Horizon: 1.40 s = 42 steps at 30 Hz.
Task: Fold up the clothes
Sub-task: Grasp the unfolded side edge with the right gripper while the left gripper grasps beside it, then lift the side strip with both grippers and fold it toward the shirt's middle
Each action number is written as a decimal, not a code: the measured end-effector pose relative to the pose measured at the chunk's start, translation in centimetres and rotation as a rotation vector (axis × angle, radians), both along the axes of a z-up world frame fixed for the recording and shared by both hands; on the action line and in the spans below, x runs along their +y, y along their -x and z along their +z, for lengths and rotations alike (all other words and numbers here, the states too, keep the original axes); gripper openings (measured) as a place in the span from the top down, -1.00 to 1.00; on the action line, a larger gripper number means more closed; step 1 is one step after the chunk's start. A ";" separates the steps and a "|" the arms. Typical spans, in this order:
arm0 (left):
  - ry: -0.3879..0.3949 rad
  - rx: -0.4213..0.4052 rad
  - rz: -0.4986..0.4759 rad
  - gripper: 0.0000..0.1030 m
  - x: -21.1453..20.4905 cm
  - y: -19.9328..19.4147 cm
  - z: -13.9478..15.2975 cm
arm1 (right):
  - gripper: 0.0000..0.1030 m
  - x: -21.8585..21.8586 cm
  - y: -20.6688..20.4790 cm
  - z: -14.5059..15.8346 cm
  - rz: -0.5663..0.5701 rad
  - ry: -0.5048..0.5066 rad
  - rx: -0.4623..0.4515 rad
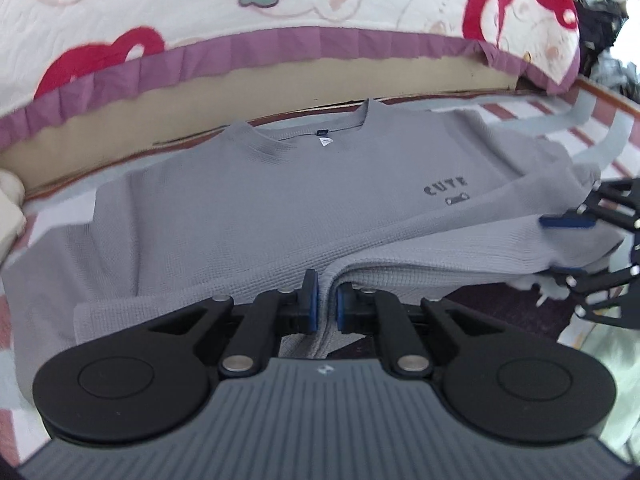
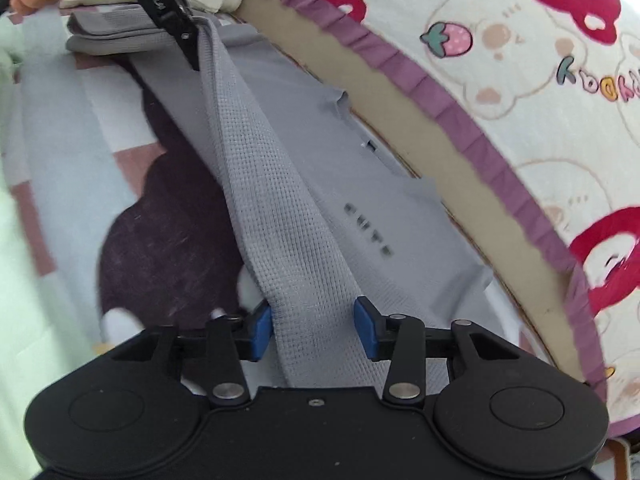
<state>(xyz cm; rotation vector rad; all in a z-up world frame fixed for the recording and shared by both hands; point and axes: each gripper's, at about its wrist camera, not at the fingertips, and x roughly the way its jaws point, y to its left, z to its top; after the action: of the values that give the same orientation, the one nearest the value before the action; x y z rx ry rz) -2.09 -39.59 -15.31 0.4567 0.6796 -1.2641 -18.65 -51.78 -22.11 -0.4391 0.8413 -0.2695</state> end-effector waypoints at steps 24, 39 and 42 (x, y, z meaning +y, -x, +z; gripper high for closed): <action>-0.034 -0.051 -0.023 0.88 -0.8 0.9 -0.3 | 0.10 -7.4 -2.0 1.7 -0.174 -0.464 0.011; -0.003 0.016 0.073 0.87 -1.5 -0.4 -0.1 | 0.86 -3.9 3.5 3.0 -0.133 -0.041 -0.028; -0.025 -0.058 0.030 0.86 -1.0 0.8 -0.3 | 0.86 -6.1 3.1 3.8 -0.193 -0.133 -0.074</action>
<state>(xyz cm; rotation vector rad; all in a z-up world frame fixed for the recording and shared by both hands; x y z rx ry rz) -2.86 -40.61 -15.59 0.5005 0.6513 -1.2109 -21.78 -57.90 -18.27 -0.2223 0.8240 -0.4032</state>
